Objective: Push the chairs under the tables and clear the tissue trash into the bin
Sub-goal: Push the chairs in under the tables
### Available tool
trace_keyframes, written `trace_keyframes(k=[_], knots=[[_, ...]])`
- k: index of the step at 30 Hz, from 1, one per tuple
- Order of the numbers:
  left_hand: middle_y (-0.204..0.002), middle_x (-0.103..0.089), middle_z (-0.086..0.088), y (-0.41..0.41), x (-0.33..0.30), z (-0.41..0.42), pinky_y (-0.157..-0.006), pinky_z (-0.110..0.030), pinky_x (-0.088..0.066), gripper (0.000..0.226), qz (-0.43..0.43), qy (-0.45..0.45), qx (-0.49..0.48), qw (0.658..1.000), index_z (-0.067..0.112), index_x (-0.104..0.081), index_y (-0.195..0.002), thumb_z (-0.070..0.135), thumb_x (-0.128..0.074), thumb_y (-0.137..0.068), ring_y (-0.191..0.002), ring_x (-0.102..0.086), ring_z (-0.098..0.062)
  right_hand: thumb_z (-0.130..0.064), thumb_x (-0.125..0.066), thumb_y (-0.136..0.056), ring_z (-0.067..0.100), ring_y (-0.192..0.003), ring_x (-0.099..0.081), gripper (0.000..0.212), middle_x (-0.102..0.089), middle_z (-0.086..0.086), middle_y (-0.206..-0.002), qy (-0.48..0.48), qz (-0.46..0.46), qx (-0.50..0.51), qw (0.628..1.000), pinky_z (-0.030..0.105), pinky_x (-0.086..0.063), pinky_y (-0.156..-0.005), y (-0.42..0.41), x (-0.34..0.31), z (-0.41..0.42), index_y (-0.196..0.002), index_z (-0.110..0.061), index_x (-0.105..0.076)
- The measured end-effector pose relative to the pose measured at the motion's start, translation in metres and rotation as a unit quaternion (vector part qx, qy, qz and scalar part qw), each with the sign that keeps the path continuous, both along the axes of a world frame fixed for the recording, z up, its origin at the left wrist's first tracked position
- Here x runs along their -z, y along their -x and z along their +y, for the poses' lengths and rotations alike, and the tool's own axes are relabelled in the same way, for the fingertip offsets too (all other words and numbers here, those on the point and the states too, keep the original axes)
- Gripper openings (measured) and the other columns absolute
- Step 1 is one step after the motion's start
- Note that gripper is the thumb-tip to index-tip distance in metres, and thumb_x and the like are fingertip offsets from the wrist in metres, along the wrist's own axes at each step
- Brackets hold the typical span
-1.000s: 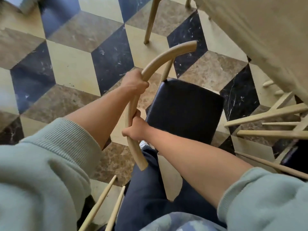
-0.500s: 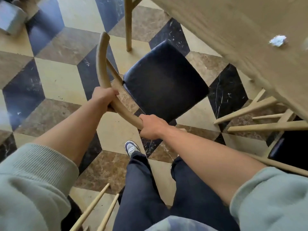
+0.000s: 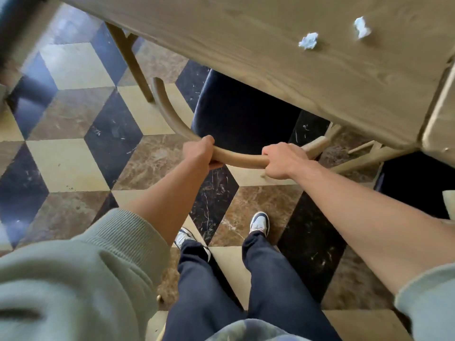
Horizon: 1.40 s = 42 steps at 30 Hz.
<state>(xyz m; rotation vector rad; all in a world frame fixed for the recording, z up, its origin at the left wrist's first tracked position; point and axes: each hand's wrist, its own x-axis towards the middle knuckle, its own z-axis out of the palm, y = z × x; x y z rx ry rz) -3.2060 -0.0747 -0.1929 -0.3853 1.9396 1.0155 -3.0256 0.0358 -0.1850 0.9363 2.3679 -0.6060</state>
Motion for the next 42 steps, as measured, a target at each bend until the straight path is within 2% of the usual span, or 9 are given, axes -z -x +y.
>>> trace_keyframes(k=[6,18,22,26,29,33,35,38,42], knots=[[-0.104,-0.066,-0.015,-0.013,0.007,0.019,-0.054,-0.048,-0.064,0.020,-0.008,0.020,0.026,0.999,0.009,-0.053,-0.103,0.013,-0.069,-0.091,-0.081,-0.071,-0.035,-0.022,-0.065,-0.082,0.021,-0.087,-0.060,0.017,-0.063,-0.002,-0.089,-0.008,0.026,0.035,0.999,0.035,-0.037,-0.075,-0.025,0.000,0.001,-0.098,-0.025,-0.061],[-0.100,-0.071,-0.017,-0.047,0.003,0.014,-0.058,-0.050,-0.065,0.049,-0.048,0.019,0.095,0.994,0.007,-0.051,-0.125,0.034,-0.069,-0.089,-0.065,-0.077,-0.032,-0.019,-0.062,-0.079,0.025,-0.092,-0.056,0.022,-0.061,-0.002,-0.090,0.009,-0.036,0.127,0.991,0.036,-0.047,-0.076,-0.056,-0.012,-0.011,-0.099,-0.027,-0.063],[-0.098,-0.066,-0.014,-0.047,-0.007,0.010,-0.071,-0.049,-0.066,0.039,-0.100,0.009,0.118,0.988,0.009,-0.048,-0.119,0.032,-0.066,-0.094,-0.070,-0.078,-0.035,-0.015,-0.058,-0.077,0.028,-0.096,-0.059,0.023,-0.061,0.000,-0.090,0.019,-0.080,0.163,0.983,0.040,-0.051,-0.082,-0.049,-0.018,-0.015,-0.096,-0.028,-0.062],[-0.091,-0.064,-0.013,-0.054,-0.008,0.005,-0.074,-0.050,-0.066,0.044,-0.109,0.004,0.145,0.983,0.010,-0.041,-0.124,0.036,-0.063,-0.096,-0.071,-0.078,-0.035,-0.013,-0.056,-0.074,0.028,-0.097,-0.058,0.029,-0.063,0.001,-0.093,0.015,-0.101,0.172,0.980,0.042,-0.053,-0.083,-0.057,-0.017,-0.019,-0.096,-0.030,-0.063],[-0.095,-0.062,-0.011,-0.059,-0.007,0.002,-0.071,-0.049,-0.066,0.057,-0.100,0.014,0.160,0.982,0.011,-0.037,-0.136,0.043,-0.062,-0.095,-0.069,-0.078,-0.034,-0.014,-0.056,-0.076,0.028,-0.100,-0.057,0.032,-0.064,0.001,-0.096,0.005,-0.092,0.172,0.981,0.040,-0.050,-0.084,-0.062,-0.017,-0.025,-0.102,-0.031,-0.063],[-0.109,-0.063,-0.011,-0.062,-0.003,0.005,-0.073,-0.049,-0.066,0.059,-0.100,0.034,0.178,0.978,0.010,-0.043,-0.131,0.052,-0.063,-0.095,-0.074,-0.078,-0.034,-0.013,-0.056,-0.081,0.027,-0.101,-0.058,0.032,-0.064,0.002,-0.098,0.016,-0.087,0.178,0.980,0.039,-0.048,-0.085,-0.064,-0.022,-0.023,-0.109,-0.027,-0.065],[-0.116,-0.066,-0.011,-0.059,-0.003,0.004,-0.076,-0.052,-0.065,0.064,-0.110,0.043,0.208,0.971,0.007,-0.048,-0.124,0.061,-0.062,-0.093,-0.079,-0.077,-0.036,-0.014,-0.057,-0.085,0.028,-0.103,-0.058,0.031,-0.064,0.003,-0.101,0.010,-0.089,0.172,0.981,0.040,-0.047,-0.088,-0.064,-0.024,-0.024,-0.113,-0.025,-0.064],[-0.117,-0.064,-0.011,-0.050,-0.007,0.000,-0.088,-0.058,-0.061,0.079,-0.157,0.048,0.282,0.945,0.013,-0.043,-0.142,0.073,-0.053,-0.091,-0.091,-0.073,-0.040,-0.015,-0.058,-0.088,0.028,-0.102,-0.059,0.030,-0.064,0.005,-0.103,-0.001,-0.090,0.173,0.981,0.042,-0.049,-0.091,-0.060,-0.031,-0.030,-0.116,-0.022,-0.063],[-0.117,-0.066,-0.017,-0.029,-0.020,-0.006,-0.090,-0.062,-0.058,0.088,-0.186,0.062,0.383,0.903,0.016,-0.037,-0.152,0.080,-0.041,-0.090,-0.101,-0.071,-0.044,-0.009,-0.054,-0.092,0.026,-0.103,-0.061,0.032,-0.066,0.005,-0.112,0.012,-0.053,0.211,0.976,0.043,-0.052,-0.093,-0.043,-0.039,-0.033,-0.119,-0.021,-0.066]])
